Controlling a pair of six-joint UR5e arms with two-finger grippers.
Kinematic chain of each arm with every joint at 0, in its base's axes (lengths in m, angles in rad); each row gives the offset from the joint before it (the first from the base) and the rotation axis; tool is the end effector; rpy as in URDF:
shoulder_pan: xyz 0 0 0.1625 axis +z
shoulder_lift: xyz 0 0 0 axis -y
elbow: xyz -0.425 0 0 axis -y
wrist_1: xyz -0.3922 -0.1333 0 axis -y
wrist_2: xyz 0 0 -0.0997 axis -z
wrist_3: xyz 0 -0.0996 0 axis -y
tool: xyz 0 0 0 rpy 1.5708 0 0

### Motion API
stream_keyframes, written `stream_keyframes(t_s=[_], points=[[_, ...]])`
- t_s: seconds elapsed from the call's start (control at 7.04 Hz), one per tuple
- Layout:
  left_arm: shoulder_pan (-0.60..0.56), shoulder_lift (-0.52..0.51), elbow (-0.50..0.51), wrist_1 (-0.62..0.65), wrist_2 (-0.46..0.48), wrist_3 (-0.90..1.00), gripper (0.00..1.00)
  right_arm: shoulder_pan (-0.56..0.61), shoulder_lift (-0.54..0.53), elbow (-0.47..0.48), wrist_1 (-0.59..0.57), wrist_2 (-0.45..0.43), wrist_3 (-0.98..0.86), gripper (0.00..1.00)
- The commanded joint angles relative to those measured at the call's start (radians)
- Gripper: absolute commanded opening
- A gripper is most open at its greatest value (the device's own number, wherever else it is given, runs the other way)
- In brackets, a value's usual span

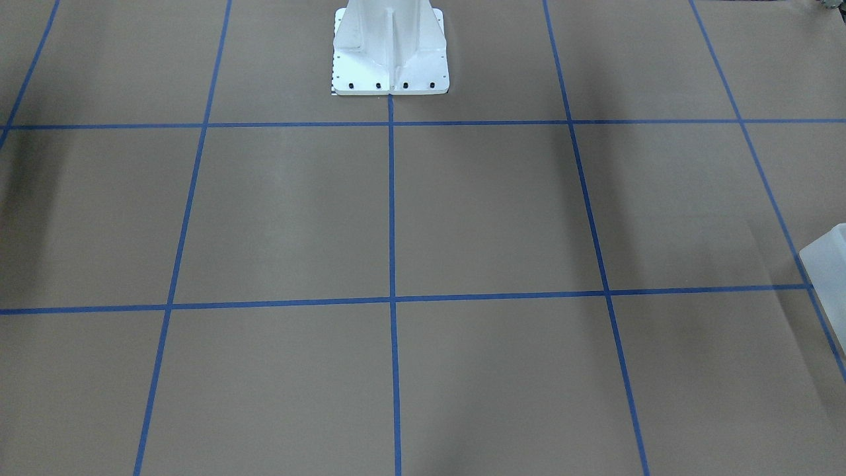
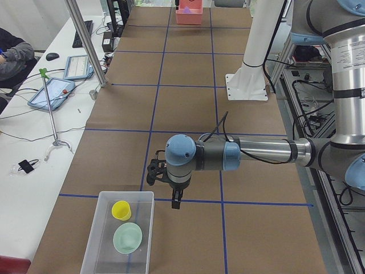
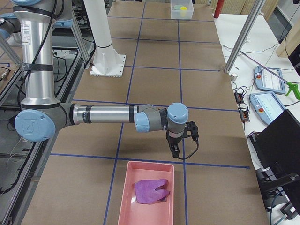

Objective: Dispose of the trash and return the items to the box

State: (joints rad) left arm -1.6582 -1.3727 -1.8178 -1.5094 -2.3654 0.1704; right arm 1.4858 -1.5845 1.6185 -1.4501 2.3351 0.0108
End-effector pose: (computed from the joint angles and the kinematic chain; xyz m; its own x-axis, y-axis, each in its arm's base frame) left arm -0.0975 -0.3999 0.6310 0.7018 0.0999 -0.7053 -0.0322 0.9936 0.1087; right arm 0.0221 -0.4994 0.6298 0.7111 -0.1569 0.6854 0.0762 0.9862 0.1467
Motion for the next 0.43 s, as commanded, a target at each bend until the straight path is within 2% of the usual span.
stream_keyframes(t_s=[0.0,0.28], points=[[0.000,0.001,0.000,0.000,0.000,0.000,0.99,-0.005,0.000,0.000,0.001,0.000,0.000,1.00],[0.000,0.004,0.000,0.000,0.000,0.000,0.99,-0.006,0.000,0.001,0.001,0.000,0.000,1.00]])
